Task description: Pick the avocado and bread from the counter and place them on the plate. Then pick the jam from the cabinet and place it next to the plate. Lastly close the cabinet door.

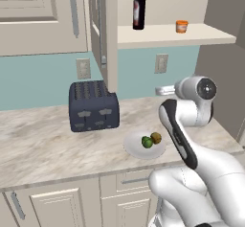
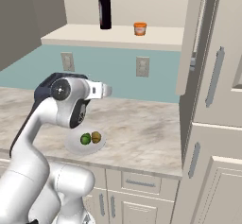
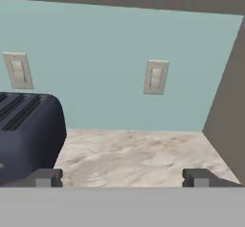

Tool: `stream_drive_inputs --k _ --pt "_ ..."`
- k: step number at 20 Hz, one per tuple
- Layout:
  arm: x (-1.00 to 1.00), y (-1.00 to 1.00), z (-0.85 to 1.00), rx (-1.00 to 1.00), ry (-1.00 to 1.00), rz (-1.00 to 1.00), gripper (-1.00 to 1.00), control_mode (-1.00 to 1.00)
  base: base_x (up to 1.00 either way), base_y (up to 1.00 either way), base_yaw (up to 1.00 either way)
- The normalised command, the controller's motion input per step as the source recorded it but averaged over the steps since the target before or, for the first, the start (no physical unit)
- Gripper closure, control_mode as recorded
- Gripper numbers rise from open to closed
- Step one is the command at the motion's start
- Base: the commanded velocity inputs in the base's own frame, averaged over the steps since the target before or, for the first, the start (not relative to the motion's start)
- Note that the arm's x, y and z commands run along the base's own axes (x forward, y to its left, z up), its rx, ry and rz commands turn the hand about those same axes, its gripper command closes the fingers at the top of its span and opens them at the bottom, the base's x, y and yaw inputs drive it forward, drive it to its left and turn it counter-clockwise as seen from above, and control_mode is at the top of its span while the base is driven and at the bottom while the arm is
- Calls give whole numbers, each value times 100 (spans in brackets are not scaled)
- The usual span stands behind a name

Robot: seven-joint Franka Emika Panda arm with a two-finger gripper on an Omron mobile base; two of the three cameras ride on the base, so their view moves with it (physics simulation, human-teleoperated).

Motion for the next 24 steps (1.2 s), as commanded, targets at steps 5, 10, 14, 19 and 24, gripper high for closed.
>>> stream_drive_inputs --k 5,10,14,19,24 --pt "-5 -30 83 0 -24 -6 -100 -100 0 0 0" --pt "-3 -26 83 0 -21 -6 -100 -100 0 0 0" --pt "-10 -15 66 0 -12 -1 -100 -100 0 0 0" --pt "-14 -17 59 1 -10 0 -100 -100 0 0 0" --pt "-2 -17 50 5 -5 0 -100 -100 0 0 0"
